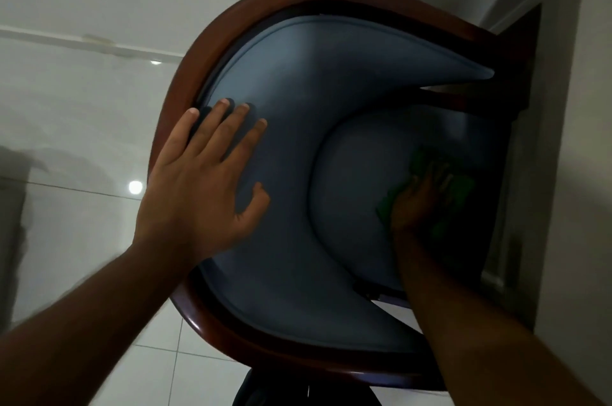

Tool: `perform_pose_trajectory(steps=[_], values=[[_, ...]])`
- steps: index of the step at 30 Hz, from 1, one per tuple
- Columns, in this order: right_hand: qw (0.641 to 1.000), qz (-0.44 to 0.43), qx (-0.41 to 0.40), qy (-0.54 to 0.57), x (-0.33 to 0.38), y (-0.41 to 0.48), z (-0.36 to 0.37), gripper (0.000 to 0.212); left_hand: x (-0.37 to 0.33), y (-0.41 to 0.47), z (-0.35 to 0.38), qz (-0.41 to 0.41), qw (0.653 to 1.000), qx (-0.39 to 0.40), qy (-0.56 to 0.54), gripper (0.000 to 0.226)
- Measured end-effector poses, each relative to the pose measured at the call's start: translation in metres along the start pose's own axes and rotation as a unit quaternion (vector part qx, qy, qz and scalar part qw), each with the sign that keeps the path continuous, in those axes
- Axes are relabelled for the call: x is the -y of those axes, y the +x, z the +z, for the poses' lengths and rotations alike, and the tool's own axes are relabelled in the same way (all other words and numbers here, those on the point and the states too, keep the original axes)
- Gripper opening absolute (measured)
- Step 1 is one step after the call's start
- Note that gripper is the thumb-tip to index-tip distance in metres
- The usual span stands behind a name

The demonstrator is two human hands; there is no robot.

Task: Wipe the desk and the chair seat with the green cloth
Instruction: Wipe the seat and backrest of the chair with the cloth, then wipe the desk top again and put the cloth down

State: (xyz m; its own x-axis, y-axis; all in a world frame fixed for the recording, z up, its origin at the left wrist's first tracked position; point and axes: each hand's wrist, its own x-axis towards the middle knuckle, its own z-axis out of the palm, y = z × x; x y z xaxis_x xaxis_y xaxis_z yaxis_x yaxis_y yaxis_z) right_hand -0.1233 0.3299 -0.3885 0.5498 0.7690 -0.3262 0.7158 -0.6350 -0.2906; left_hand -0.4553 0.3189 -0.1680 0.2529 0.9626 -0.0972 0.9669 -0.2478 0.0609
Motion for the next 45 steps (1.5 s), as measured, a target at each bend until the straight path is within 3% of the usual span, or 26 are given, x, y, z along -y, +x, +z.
perform_pose_trajectory(steps=[3, 6, 9, 11, 12, 14, 18, 21, 25, 28, 30, 32, 34, 37, 42, 45], values=[[0.989, -0.095, 0.055, -0.099, 0.038, 0.014, 0.020, 0.057, 0.001, -0.002, 0.002, 0.003, 1.000, 0.004, 0.009, 0.076], [0.966, -0.211, 0.113, -0.094, 0.058, -0.002, 0.036, 0.056, 0.001, -0.002, 0.003, 0.001, 1.000, 0.009, 0.016, 0.076], [0.960, -0.234, 0.147, 0.040, 0.068, -0.033, 0.048, 0.051, -0.002, 0.001, 0.003, 0.004, 1.000, 0.006, 0.018, 0.076], [0.951, -0.147, 0.196, 0.189, 0.072, -0.054, 0.049, 0.050, -0.002, 0.000, 0.003, 0.004, 1.000, 0.006, 0.017, 0.077], [0.927, -0.070, 0.232, 0.285, 0.075, -0.061, 0.044, 0.049, -0.002, 0.000, 0.004, 0.005, 1.000, 0.007, 0.017, 0.077], [0.844, 0.081, 0.279, 0.451, 0.081, -0.070, 0.029, 0.049, 0.001, -0.001, 0.004, 0.006, 1.000, 0.011, 0.019, 0.078], [0.665, 0.239, 0.331, 0.625, 0.077, -0.078, -0.023, 0.061, 0.005, -0.001, 0.006, 0.011, 1.000, 0.011, 0.017, 0.079], [0.569, 0.241, 0.384, 0.686, 0.068, -0.089, -0.083, 0.067, 0.005, -0.002, 0.006, 0.011, 1.000, 0.009, 0.006, 0.080], [0.490, 0.222, 0.417, 0.733, 0.054, -0.112, -0.162, 0.066, 0.001, -0.001, 0.001, 0.011, 1.000, 0.018, -0.003, 0.082], [0.507, 0.149, 0.399, 0.749, 0.033, -0.130, -0.219, 0.068, 0.002, -0.002, -0.001, 0.013, 0.999, 0.030, -0.003, 0.084], [0.483, 0.101, 0.394, 0.775, 0.003, -0.130, -0.253, 0.067, 0.006, -0.003, 0.000, 0.013, 0.999, 0.029, -0.003, 0.085], [0.497, 0.109, 0.373, 0.776, -0.032, -0.131, -0.281, 0.066, 0.010, -0.004, 0.002, 0.014, 1.000, 0.023, -0.005, 0.086], [0.546, 0.154, 0.319, 0.759, -0.073, -0.131, -0.305, 0.065, 0.010, -0.005, 0.005, 0.017, 1.000, 0.015, -0.016, 0.087], [0.642, 0.225, 0.162, 0.715, -0.133, -0.127, -0.324, 0.056, 0.013, -0.003, 0.010, 0.013, 0.999, 0.022, -0.028, 0.092], [0.689, 0.231, 0.049, 0.685, -0.179, -0.117, -0.339, 0.053, 0.015, -0.002, 0.012, -0.003, 0.997, 0.059, -0.051, 0.091], [0.754, 0.141, 0.050, 0.640, -0.179, -0.120, -0.339, 0.057, 0.010, -0.006, 0.009, -0.002, 0.995, 0.070, -0.071, 0.090]])
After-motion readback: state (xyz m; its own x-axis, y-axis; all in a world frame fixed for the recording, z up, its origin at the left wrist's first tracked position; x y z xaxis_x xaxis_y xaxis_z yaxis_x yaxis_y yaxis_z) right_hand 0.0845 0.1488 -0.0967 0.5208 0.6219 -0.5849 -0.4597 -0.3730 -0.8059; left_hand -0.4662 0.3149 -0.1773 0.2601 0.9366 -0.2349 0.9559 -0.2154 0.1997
